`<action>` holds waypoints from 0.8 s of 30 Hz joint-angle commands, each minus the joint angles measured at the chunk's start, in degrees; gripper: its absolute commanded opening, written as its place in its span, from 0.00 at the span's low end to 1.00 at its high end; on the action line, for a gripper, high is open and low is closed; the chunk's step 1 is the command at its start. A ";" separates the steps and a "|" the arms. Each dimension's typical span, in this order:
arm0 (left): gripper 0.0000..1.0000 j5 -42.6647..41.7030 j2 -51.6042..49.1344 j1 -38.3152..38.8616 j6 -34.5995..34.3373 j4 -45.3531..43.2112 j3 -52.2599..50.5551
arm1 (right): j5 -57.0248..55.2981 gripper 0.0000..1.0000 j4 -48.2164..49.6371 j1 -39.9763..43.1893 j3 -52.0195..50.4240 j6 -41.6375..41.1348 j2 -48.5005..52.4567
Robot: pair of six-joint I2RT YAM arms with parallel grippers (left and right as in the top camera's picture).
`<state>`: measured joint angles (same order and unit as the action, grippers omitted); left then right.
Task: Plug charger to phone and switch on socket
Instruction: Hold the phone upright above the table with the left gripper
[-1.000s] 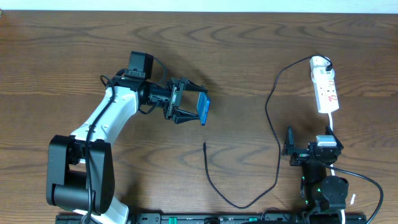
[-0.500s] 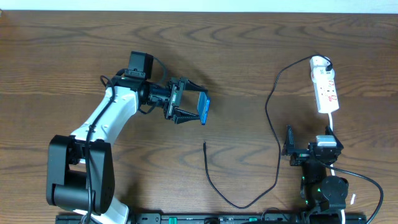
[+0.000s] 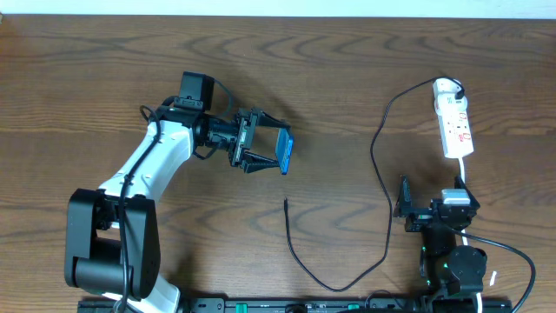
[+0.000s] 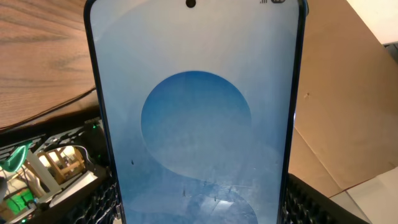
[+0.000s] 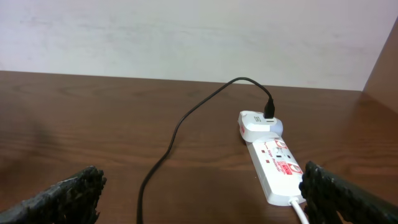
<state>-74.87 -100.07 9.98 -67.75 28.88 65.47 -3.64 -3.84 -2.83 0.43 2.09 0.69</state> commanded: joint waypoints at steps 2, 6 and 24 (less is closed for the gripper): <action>0.07 -2.80 1.62 0.02 -0.55 -0.13 0.02 | -0.28 0.99 -0.20 -0.59 -0.11 -0.55 -0.31; 0.08 -5.01 1.62 0.02 -1.60 -0.15 0.02 | -0.28 0.99 -0.20 -0.59 -0.11 -0.55 -0.31; 0.07 -5.51 1.62 0.02 -3.96 -1.42 0.02 | -0.28 0.99 -0.20 -0.59 -0.11 -0.55 -0.31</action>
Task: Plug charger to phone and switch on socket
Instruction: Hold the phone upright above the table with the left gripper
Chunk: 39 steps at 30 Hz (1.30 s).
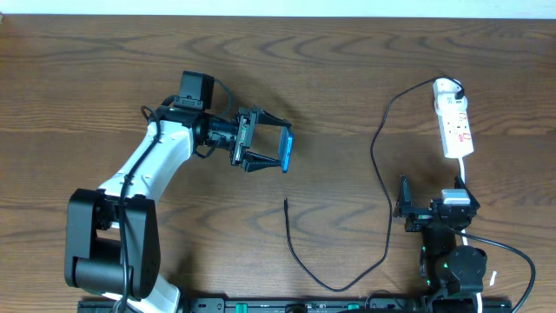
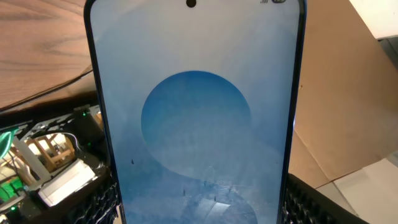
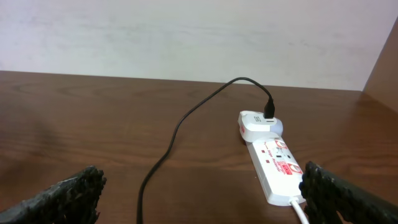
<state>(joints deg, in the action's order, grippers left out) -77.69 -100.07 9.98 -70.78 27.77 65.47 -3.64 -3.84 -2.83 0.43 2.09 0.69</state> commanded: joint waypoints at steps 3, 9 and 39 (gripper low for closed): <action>0.07 -2.69 1.62 0.02 -0.92 -0.31 0.02 | -0.28 0.99 -0.20 -0.59 -0.11 -0.55 -0.31; 0.07 -2.69 1.62 0.02 -0.92 -0.31 0.02 | -0.28 0.99 -0.20 -0.59 -0.11 -0.55 -0.31; 0.07 -2.69 1.62 0.02 -0.90 -0.31 0.02 | -0.28 0.99 -0.20 -0.59 -0.11 -0.55 -0.31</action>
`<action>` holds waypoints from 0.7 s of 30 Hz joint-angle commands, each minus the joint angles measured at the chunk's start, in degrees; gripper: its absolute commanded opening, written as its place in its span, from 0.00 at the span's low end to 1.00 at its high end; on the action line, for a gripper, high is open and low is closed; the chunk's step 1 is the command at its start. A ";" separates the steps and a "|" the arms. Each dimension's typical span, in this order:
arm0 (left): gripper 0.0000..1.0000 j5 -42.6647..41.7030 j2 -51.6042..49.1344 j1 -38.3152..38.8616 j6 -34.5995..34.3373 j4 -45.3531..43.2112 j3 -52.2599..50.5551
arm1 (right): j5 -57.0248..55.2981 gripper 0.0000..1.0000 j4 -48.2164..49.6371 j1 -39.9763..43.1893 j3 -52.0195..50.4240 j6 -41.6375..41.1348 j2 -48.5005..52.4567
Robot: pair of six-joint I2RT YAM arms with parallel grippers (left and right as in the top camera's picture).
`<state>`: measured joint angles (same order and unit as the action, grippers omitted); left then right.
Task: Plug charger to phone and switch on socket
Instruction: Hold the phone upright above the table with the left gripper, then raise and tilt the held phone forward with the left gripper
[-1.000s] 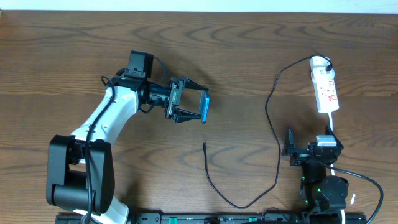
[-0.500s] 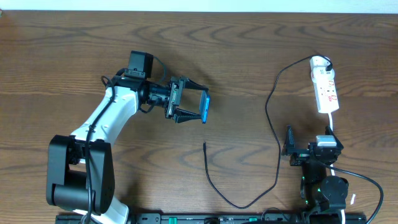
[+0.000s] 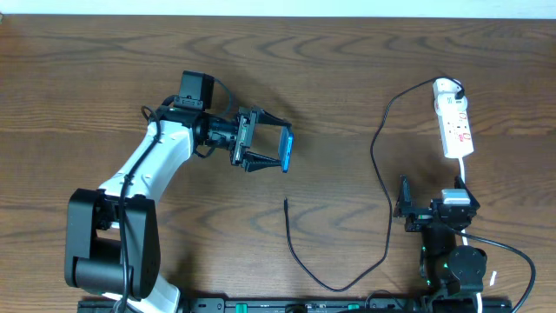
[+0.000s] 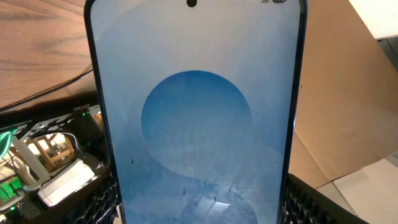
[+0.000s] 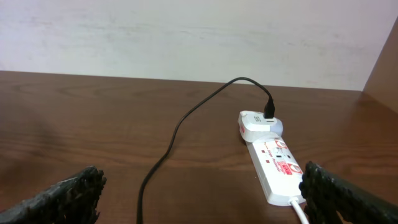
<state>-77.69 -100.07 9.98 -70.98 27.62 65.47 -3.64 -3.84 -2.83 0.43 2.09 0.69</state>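
Observation:
My left gripper (image 3: 278, 148) is shut on a blue phone (image 3: 286, 150), held on edge above the table left of centre. The phone's screen (image 4: 196, 112) fills the left wrist view, with my fingers (image 4: 102, 202) at its lower sides. A black charger cable (image 3: 382, 148) loops across the table. Its free plug end (image 3: 286, 202) lies below the phone. Its other end goes into a white adapter (image 5: 258, 124) plugged into the white power strip (image 3: 456, 126) at the far right. My right gripper (image 5: 202, 205) stands open, low over the table, facing the strip (image 5: 277, 163).
A brown wooden table (image 3: 104, 69) carries everything. The arm bases sit at the front edge. A white lead (image 3: 499, 248) runs from the strip past my right arm. Cardboard and floor (image 4: 348, 112) show behind the phone.
My left gripper held the phone above the table at the oldest moment, and the background behind the phone then shifted slightly. It has stayed still from that moment on. The right gripper has stayed open facing the power strip throughout, and the cable has not moved.

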 commanded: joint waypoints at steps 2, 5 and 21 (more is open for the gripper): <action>0.07 -2.69 1.62 0.02 -0.70 -0.15 0.02 | -0.28 0.99 -0.20 -0.59 -0.11 -0.55 -0.31; 0.07 -2.69 1.62 0.02 -0.68 -0.15 0.02 | -0.28 0.99 -0.20 -0.59 -0.11 -0.55 -0.31; 0.07 4.55 1.62 0.02 -0.68 -10.93 0.02 | -0.28 0.99 -0.20 -0.59 -0.11 -0.55 -0.31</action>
<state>-75.40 -100.07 9.98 -71.79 17.91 65.43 -3.64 -3.84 -2.83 0.43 2.09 0.69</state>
